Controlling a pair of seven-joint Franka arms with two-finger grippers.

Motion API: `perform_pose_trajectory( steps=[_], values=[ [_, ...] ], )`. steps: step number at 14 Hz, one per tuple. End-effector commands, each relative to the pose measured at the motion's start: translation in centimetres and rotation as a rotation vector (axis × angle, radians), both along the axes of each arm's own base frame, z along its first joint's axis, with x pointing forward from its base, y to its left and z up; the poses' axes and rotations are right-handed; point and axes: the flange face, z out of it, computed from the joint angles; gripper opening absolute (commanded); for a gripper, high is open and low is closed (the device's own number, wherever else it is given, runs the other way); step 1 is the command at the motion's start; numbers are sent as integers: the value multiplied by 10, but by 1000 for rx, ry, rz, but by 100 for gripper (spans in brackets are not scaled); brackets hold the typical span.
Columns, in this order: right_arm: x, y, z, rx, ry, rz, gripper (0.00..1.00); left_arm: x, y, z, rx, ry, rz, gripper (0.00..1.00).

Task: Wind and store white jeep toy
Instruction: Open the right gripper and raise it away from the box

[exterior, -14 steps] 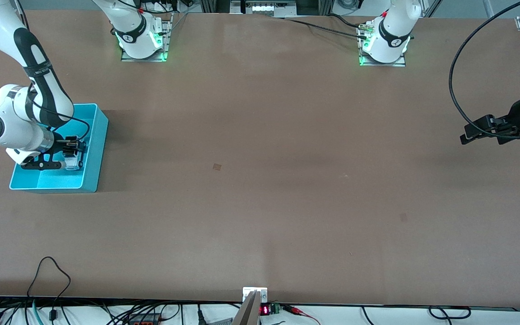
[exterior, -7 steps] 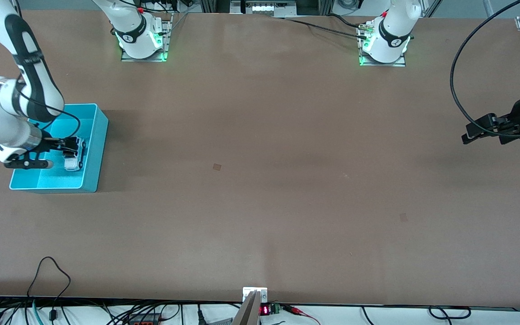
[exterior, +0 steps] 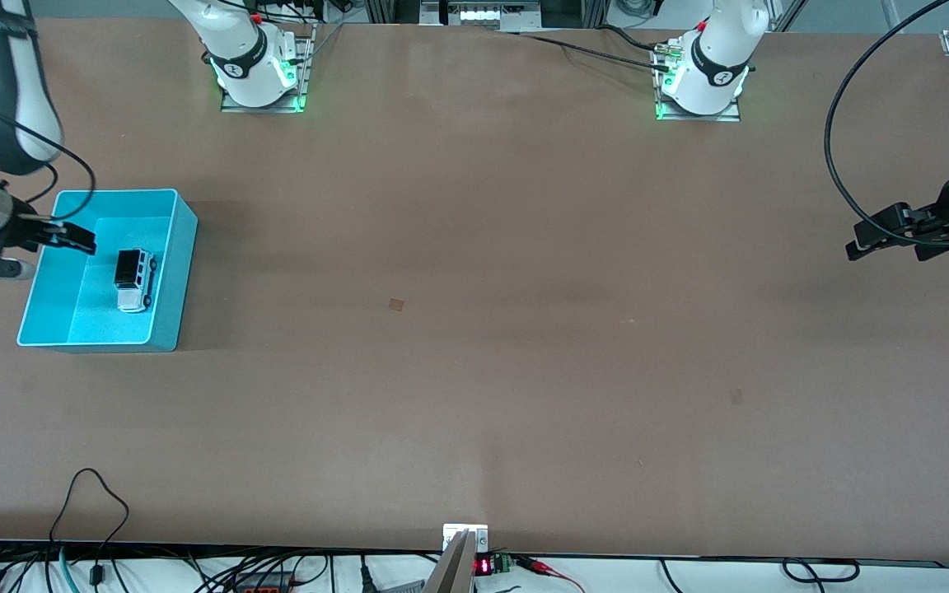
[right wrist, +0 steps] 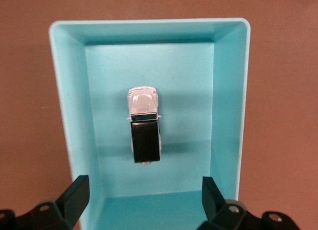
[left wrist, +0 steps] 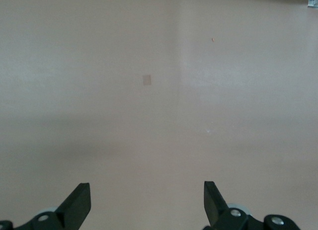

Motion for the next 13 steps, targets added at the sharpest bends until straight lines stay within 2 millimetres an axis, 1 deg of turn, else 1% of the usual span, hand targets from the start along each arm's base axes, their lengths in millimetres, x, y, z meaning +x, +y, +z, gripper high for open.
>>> perform_pose_trajectory(
  steps=[1, 4, 6, 8, 9, 11, 12, 13],
  values=[
    [-1, 16, 50, 22, -6, 6, 100, -6, 1, 4, 22, 18, -13, 100],
    [-3, 39, 104, 26, -21, 35, 100, -6, 4, 4, 24, 19, -9, 100],
    [1, 42, 141, 88, -34, 9, 100, -7, 2, 6, 22, 15, -10, 100],
    [5, 39, 162, 91, -68, 0, 100, -7, 2, 6, 22, 15, -10, 100],
    [5, 39, 168, 92, -70, 0, 100, -8, 1, 7, 22, 16, -10, 100],
    [4, 48, 179, 99, -49, 12, 100, -8, 0, 7, 23, 16, -9, 100],
    [2, 53, 187, 101, -35, 19, 100, -8, 0, 7, 23, 16, -7, 100],
    [2, 54, 192, 105, -16, 16, 100, -8, 0, 7, 22, 16, -7, 100]
  ],
)
